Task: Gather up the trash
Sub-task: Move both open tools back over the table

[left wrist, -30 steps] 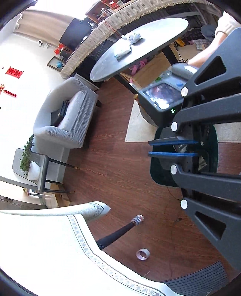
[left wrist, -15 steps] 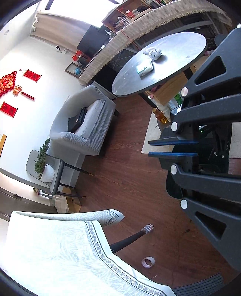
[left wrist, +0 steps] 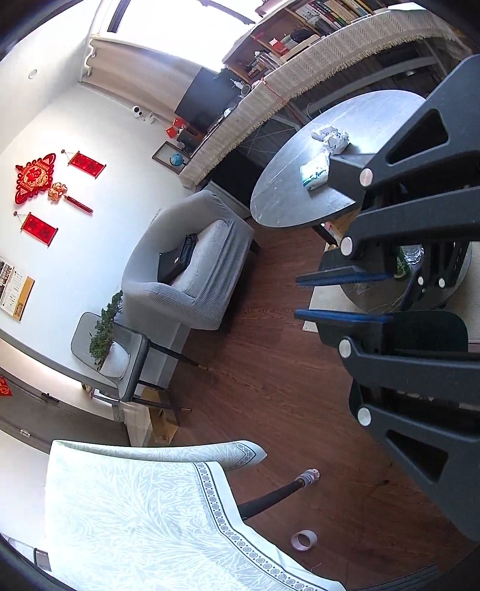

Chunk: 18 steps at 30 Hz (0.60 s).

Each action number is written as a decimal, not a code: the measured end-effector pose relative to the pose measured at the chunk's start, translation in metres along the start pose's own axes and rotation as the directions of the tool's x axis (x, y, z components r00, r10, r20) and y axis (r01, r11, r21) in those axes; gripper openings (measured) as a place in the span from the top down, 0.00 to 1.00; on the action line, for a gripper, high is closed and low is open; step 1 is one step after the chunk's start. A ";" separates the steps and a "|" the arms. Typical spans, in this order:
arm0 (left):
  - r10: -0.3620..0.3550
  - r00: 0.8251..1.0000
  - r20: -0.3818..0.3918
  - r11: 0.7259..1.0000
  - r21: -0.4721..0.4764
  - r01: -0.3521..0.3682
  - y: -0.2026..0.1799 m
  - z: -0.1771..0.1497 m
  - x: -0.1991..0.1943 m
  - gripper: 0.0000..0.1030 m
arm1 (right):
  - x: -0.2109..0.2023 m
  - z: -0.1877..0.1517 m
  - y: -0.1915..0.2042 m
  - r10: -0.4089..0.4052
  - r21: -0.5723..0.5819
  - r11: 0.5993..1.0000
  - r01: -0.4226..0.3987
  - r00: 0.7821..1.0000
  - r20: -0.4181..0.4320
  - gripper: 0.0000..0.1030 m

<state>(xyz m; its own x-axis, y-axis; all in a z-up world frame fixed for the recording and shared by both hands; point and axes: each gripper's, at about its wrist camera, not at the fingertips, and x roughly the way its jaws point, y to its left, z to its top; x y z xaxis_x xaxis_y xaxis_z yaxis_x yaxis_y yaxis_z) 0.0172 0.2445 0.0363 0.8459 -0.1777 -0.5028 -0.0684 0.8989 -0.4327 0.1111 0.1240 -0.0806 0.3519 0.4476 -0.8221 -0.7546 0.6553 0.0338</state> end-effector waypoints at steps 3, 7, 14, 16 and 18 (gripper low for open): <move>0.007 1.000 0.006 1.000 0.011 -0.007 -0.010 -0.001 0.002 0.80 | -0.025 0.003 -0.014 -0.016 0.022 1.000 0.014 0.998 0.054 0.45; -0.015 1.000 0.000 1.000 0.021 0.015 -0.023 -0.001 0.009 0.74 | -0.056 0.004 -0.033 -0.044 0.055 0.998 0.037 0.992 0.118 0.45; -0.039 0.999 -0.035 0.995 0.089 0.042 -0.063 -0.011 0.032 0.62 | -0.097 -0.005 -0.075 -0.114 0.128 0.988 0.091 0.976 0.186 0.45; -0.050 0.998 -0.048 0.993 0.101 0.055 -0.073 -0.014 0.040 0.61 | -0.107 -0.008 -0.090 -0.131 0.148 0.984 0.102 0.971 0.199 0.45; -0.060 0.996 -0.060 0.991 0.114 0.067 -0.084 -0.016 0.049 0.59 | -0.116 -0.011 -0.104 -0.155 0.167 0.979 0.120 0.965 0.211 0.45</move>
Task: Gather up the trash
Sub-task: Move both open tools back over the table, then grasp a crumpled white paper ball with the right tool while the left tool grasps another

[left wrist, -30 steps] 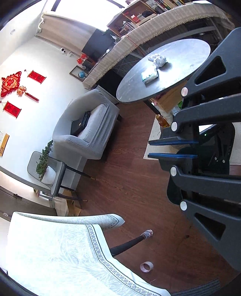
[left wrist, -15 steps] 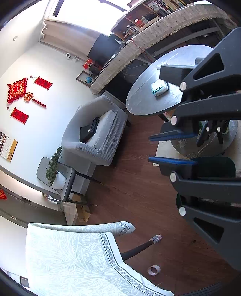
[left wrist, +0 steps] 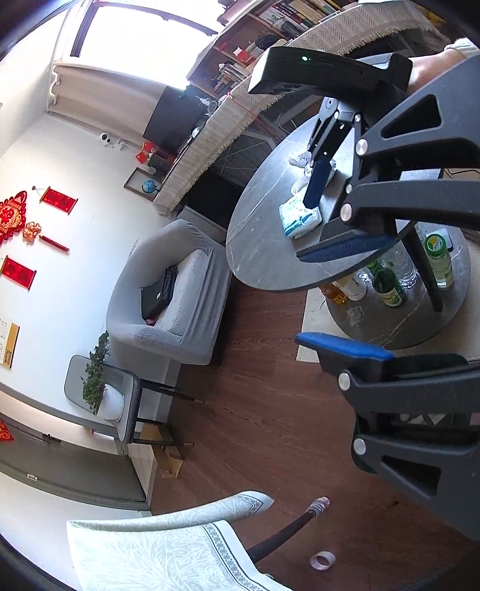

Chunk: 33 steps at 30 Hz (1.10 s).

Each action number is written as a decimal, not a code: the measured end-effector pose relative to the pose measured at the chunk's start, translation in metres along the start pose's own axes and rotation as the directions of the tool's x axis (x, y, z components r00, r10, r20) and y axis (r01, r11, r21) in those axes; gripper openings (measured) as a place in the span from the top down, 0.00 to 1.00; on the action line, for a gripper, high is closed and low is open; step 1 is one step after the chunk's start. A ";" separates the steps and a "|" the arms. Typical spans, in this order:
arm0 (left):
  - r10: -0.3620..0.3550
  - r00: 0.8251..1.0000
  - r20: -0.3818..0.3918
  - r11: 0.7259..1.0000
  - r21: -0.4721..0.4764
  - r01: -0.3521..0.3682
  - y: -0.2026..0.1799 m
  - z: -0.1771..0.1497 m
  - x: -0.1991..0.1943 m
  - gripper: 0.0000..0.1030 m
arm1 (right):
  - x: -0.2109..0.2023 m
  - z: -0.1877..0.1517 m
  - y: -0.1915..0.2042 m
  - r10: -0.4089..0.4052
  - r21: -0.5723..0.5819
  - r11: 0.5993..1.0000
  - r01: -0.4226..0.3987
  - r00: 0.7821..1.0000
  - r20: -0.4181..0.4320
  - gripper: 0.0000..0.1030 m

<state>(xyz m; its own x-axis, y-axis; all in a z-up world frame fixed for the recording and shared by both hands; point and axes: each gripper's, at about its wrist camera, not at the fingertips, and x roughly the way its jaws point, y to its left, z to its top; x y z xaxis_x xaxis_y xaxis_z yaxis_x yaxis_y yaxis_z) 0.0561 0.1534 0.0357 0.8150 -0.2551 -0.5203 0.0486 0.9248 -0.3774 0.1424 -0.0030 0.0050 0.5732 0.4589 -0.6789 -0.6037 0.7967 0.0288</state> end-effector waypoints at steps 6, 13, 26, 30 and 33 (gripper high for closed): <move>-0.050 0.998 -0.037 0.999 0.015 0.051 -0.030 -0.001 0.033 0.49 | -0.017 0.002 -0.056 -0.056 0.058 0.997 0.054 0.998 0.029 0.45; -0.103 0.991 -0.087 0.993 0.047 0.108 -0.065 -0.004 0.068 0.42 | -0.035 -0.002 -0.108 -0.132 0.136 0.983 0.124 0.990 0.053 0.36; -0.179 0.959 -0.219 0.970 0.125 0.209 -0.124 -0.027 0.127 0.29 | -0.037 -0.020 -0.178 -0.188 0.227 0.957 0.183 0.982 0.003 0.25; -0.193 0.952 -0.240 0.966 0.123 0.227 -0.136 -0.032 0.139 0.29 | -0.036 -0.028 -0.189 -0.195 0.233 0.953 0.193 0.981 -0.018 0.24; -0.195 0.949 -0.246 0.966 0.121 0.230 -0.144 -0.034 0.147 0.29 | -0.035 -0.034 -0.197 -0.198 0.236 0.951 0.200 0.980 -0.035 0.23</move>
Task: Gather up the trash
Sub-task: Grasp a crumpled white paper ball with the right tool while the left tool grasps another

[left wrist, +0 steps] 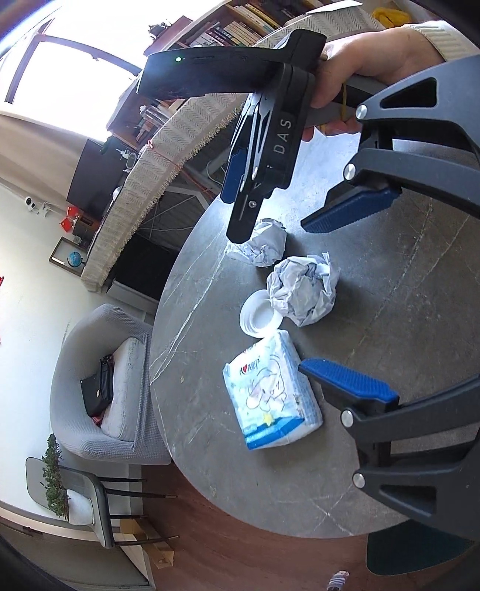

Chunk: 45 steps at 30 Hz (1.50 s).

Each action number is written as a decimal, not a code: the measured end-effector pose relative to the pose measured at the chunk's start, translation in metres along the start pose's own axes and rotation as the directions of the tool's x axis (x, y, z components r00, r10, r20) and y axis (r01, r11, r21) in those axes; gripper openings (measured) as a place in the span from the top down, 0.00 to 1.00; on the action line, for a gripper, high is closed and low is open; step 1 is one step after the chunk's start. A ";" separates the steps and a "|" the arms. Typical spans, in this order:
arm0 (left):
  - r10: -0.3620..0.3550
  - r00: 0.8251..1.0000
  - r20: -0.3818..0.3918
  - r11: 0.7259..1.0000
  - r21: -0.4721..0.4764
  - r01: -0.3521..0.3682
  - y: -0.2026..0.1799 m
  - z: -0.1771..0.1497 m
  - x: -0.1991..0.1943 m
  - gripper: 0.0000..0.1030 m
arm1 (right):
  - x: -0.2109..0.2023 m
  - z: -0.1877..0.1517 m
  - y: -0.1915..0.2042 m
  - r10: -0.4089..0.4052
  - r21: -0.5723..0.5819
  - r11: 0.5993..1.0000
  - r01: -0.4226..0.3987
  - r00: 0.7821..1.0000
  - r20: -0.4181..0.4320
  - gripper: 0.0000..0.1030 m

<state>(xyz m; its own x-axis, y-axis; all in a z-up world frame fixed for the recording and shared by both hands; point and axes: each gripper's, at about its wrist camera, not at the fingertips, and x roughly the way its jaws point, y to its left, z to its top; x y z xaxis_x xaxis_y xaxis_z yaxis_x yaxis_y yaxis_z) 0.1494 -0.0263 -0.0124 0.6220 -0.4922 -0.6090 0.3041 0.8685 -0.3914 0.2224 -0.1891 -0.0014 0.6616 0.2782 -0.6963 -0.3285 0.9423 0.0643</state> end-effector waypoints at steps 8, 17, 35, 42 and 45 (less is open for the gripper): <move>0.039 0.999 -0.020 0.999 -0.015 -0.040 -0.009 0.000 0.022 0.33 | -0.005 -0.013 -0.024 -0.004 0.020 1.000 0.005 1.000 -0.015 0.23; 0.104 0.994 -0.036 0.995 -0.009 -0.104 -0.009 0.001 0.026 0.55 | -0.005 -0.016 -0.026 0.034 0.011 0.999 -0.034 0.999 -0.027 0.23; 0.079 0.993 0.087 0.994 -0.086 -0.071 0.026 0.014 -0.024 0.55 | 0.020 -0.009 0.006 0.051 -0.025 0.998 -0.053 0.995 -0.080 0.23; 0.110 0.986 0.124 0.988 -0.123 -0.094 0.047 0.015 -0.046 0.55 | 0.027 -0.007 0.008 0.021 -0.010 1.000 -0.022 0.995 -0.102 0.40; 0.129 0.982 0.135 0.984 -0.137 -0.111 0.056 0.014 -0.054 0.55 | 0.029 -0.005 0.010 0.005 -0.009 1.000 -0.006 0.995 -0.104 0.45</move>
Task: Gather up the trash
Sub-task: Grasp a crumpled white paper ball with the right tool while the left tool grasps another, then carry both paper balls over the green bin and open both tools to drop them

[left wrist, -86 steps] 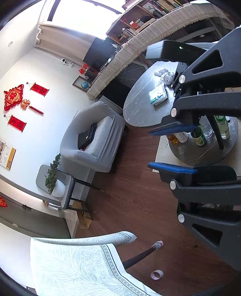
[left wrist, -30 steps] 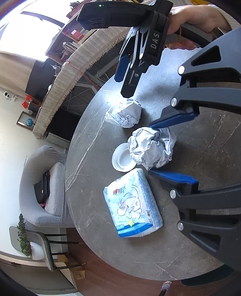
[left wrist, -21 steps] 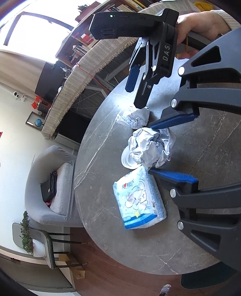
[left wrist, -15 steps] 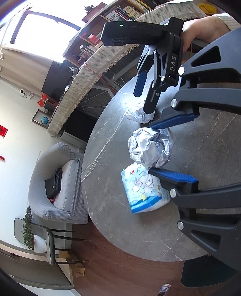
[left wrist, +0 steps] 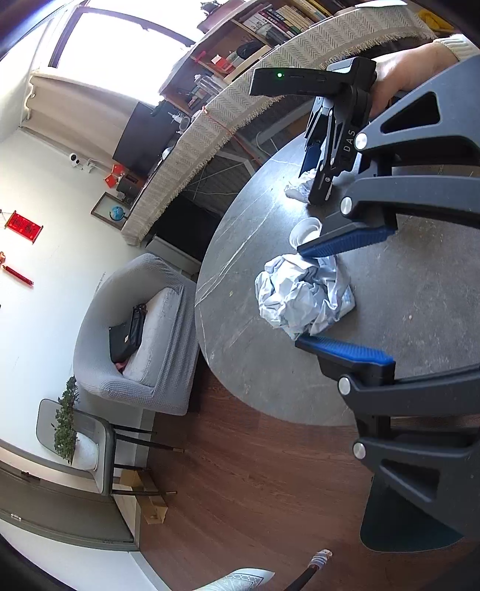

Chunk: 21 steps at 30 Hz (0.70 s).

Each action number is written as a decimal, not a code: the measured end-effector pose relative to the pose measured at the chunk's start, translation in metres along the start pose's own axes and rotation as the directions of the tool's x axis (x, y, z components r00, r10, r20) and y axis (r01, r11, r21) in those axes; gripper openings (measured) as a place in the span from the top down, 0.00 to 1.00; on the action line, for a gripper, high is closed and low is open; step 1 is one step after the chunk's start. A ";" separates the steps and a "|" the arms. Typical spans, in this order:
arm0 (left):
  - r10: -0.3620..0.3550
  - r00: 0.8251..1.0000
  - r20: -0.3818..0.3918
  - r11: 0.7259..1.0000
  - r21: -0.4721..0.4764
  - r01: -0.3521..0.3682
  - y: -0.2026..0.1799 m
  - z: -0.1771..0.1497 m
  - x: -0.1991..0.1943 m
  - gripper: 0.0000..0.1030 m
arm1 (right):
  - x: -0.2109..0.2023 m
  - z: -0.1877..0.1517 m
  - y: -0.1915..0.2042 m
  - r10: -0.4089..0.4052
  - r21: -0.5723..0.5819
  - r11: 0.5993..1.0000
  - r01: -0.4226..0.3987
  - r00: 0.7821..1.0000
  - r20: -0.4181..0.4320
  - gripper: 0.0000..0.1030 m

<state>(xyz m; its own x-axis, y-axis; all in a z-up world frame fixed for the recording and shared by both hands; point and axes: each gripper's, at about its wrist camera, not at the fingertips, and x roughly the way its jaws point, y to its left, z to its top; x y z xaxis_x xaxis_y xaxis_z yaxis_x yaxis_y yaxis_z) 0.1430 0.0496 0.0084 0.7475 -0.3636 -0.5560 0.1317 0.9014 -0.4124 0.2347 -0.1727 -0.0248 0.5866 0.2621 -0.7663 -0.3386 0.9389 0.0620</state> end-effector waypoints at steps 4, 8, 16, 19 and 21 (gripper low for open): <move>0.025 1.000 0.010 1.000 -0.011 -0.025 0.014 0.002 -0.010 0.55 | -0.006 0.007 0.003 0.002 0.014 1.000 -0.002 1.000 0.030 0.45; 0.053 0.998 0.013 0.999 -0.012 -0.053 0.026 0.003 -0.018 0.55 | -0.011 0.017 0.014 0.025 0.012 1.000 -0.026 0.998 0.062 0.45; 0.128 0.992 -0.004 0.992 -0.002 -0.128 0.056 0.000 -0.032 0.55 | -0.011 0.034 0.056 0.096 -0.024 0.995 -0.094 0.991 0.096 0.45; 0.164 0.986 -0.021 0.986 -0.002 -0.164 0.073 -0.003 -0.037 0.55 | -0.012 0.040 0.075 0.133 -0.047 0.991 -0.129 0.985 0.107 0.45; 0.191 0.981 -0.037 0.982 0.002 -0.191 0.084 -0.006 -0.040 0.55 | -0.010 0.044 0.089 0.158 -0.067 0.986 -0.151 0.981 0.109 0.45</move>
<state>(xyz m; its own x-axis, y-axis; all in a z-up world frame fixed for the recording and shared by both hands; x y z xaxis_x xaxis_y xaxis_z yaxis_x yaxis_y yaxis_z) 0.1204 0.1386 -0.0079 0.7343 -0.1934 -0.6507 -0.0121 0.9547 -0.2974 0.2311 -0.0822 0.0162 0.6025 0.4300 -0.6724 -0.4720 0.8713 0.1343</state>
